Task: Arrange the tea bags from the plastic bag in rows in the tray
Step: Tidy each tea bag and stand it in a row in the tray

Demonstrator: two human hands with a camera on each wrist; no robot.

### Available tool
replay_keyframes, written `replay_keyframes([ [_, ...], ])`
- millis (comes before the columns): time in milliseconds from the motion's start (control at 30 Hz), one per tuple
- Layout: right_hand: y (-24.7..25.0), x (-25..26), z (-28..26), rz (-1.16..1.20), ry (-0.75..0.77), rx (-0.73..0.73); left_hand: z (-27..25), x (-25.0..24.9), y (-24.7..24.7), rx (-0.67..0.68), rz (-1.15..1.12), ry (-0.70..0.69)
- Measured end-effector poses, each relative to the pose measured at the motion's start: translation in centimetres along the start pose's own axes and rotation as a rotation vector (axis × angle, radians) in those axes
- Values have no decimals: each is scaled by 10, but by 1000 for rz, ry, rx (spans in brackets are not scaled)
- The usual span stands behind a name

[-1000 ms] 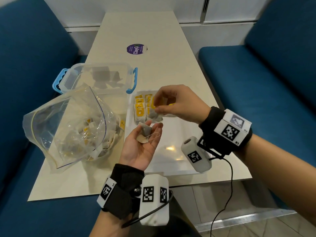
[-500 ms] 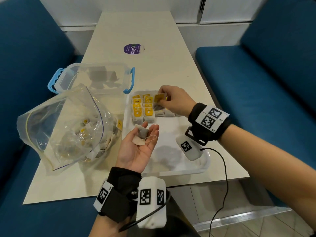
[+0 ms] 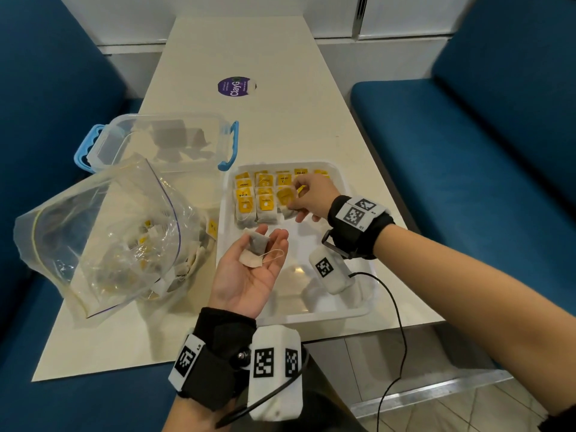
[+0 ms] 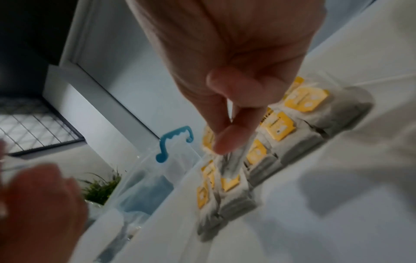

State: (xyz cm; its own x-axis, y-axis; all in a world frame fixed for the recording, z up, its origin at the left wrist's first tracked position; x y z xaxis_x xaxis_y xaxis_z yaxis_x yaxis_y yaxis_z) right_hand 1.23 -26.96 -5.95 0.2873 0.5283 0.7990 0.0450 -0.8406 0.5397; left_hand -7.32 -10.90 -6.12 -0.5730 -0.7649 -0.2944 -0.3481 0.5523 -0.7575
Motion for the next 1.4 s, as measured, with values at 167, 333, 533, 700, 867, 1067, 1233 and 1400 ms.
replay_keyframes([
  [167,-4,-7,3,106,-141,-69,-1,2,0,-11,11,0],
  [333,-9,-12,4,190,-215,-129,-2,3,-2,-22,14,4],
  [533,-17,-19,9,233,-265,-145,-3,5,-5,-25,20,6],
  [700,-17,-20,12,198,-281,-174,-2,4,-5,-19,28,2],
  [867,-14,-19,16,119,-251,-191,-2,4,-4,-16,29,-7],
  [1067,-12,-20,21,81,-272,-202,-1,3,-4,-18,40,-10],
  [1233,-12,-19,22,53,-261,-210,0,3,-3,-20,49,-13],
  [1400,-12,-13,18,48,-175,-221,-1,4,-4,-12,50,-18],
])
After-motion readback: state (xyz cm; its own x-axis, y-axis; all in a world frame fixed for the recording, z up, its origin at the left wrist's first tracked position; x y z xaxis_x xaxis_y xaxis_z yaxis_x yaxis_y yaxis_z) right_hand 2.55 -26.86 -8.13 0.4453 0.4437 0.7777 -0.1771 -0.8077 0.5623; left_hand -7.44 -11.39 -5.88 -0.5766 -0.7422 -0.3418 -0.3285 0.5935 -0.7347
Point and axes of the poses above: each hand's wrist, its own z-axis towards the middle knuckle, its own y-axis out of the back of the hand, x = y × z, the point moved 1 cm from there along z, towards the middle knuckle, and after that the axes turned 3 degrees about -x, right-handed, at the moved point
